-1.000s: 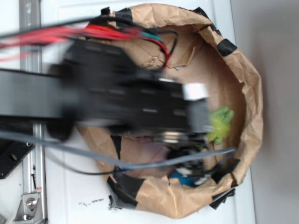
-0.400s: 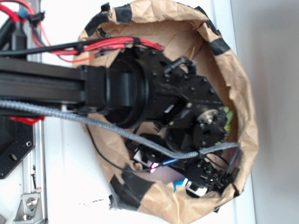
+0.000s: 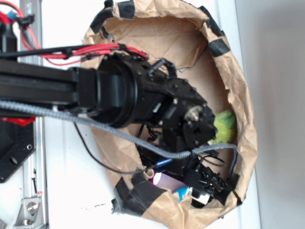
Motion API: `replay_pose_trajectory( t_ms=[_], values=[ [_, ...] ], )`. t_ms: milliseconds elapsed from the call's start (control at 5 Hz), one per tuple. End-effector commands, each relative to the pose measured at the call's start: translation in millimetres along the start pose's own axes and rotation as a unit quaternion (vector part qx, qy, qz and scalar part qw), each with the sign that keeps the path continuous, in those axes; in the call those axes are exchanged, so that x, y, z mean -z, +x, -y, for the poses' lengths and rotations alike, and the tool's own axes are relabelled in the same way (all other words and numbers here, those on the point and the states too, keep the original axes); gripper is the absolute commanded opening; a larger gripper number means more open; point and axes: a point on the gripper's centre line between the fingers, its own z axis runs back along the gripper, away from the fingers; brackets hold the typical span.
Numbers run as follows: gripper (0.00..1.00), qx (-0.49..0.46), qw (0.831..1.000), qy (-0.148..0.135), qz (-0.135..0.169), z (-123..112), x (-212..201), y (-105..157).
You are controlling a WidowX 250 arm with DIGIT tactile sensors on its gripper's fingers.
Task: Grab the blue ball.
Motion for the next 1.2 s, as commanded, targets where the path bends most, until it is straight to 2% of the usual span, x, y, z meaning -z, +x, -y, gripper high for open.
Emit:
replay_pose_trajectory(
  t_ms=[0,200,600,800,1000],
  values=[
    [0.00,0.007,1.000,0.013,0.009,-5.1,-2.4,-20.6],
    [0.00,0.009,1.000,0.017,0.018,-9.1,-8.5,-17.0],
    [0.00,0.004,0.999,0.002,0.052,-15.3,-35.5,-6.7],
    [0.00,0.028,0.993,0.016,0.113,-22.9,-71.8,-3.4],
    [0.00,0.073,0.975,0.039,0.208,-32.4,-126.0,-4.9]
  ],
)
